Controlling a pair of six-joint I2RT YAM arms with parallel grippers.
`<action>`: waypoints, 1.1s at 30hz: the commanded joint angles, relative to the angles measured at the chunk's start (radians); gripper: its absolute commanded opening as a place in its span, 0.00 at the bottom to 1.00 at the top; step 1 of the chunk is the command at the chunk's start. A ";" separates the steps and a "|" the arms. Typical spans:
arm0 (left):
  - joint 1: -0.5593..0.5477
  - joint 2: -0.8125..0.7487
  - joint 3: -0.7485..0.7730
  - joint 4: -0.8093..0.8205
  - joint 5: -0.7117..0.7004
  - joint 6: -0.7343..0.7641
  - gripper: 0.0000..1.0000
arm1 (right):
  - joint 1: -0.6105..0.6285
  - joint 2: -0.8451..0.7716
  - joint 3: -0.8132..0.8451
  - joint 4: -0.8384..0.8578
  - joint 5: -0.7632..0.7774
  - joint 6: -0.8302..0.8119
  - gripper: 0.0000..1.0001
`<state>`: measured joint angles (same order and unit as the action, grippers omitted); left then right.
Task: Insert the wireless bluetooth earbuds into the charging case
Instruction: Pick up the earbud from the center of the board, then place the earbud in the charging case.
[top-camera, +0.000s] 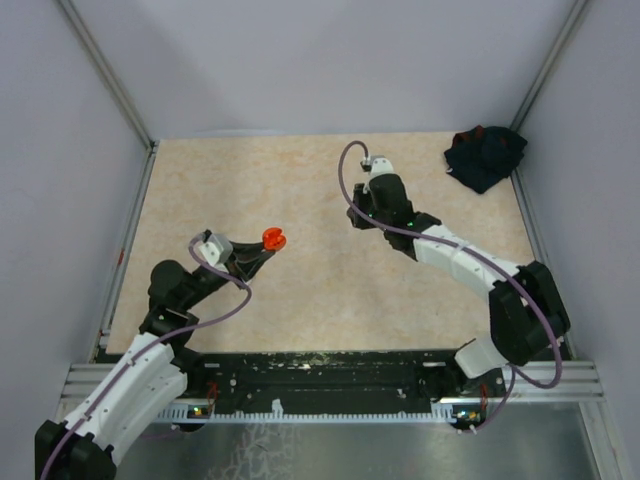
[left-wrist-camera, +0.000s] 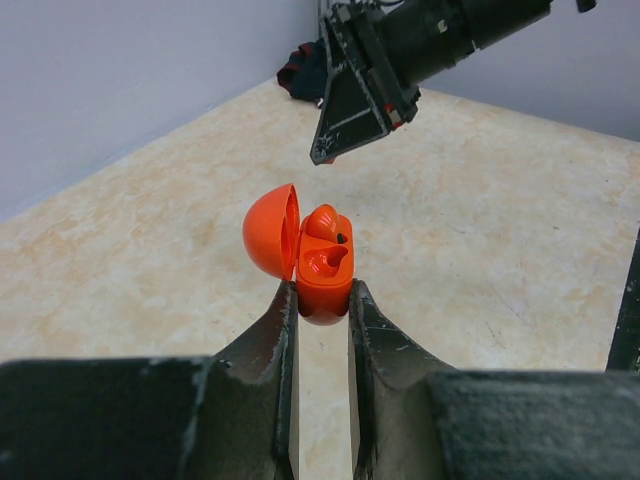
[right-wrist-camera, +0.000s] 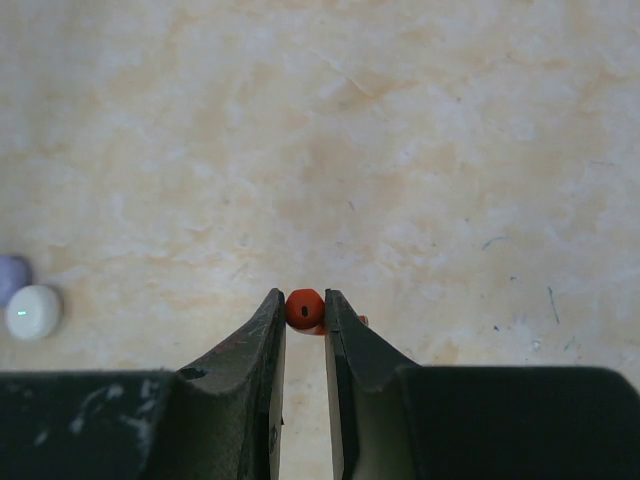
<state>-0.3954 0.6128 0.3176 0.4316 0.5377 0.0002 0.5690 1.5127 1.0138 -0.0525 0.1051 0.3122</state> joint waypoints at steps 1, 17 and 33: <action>0.007 -0.018 -0.002 0.074 0.022 -0.011 0.00 | 0.014 -0.130 0.000 0.025 -0.133 0.083 0.17; 0.010 -0.078 -0.075 0.240 0.053 -0.019 0.00 | 0.187 -0.345 0.011 0.170 -0.326 0.300 0.17; 0.017 -0.075 -0.092 0.303 0.103 -0.016 0.00 | 0.359 -0.347 0.012 0.345 -0.354 0.382 0.16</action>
<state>-0.3836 0.5377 0.2321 0.6876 0.6147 -0.0074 0.8974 1.1923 1.0122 0.1684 -0.2340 0.6643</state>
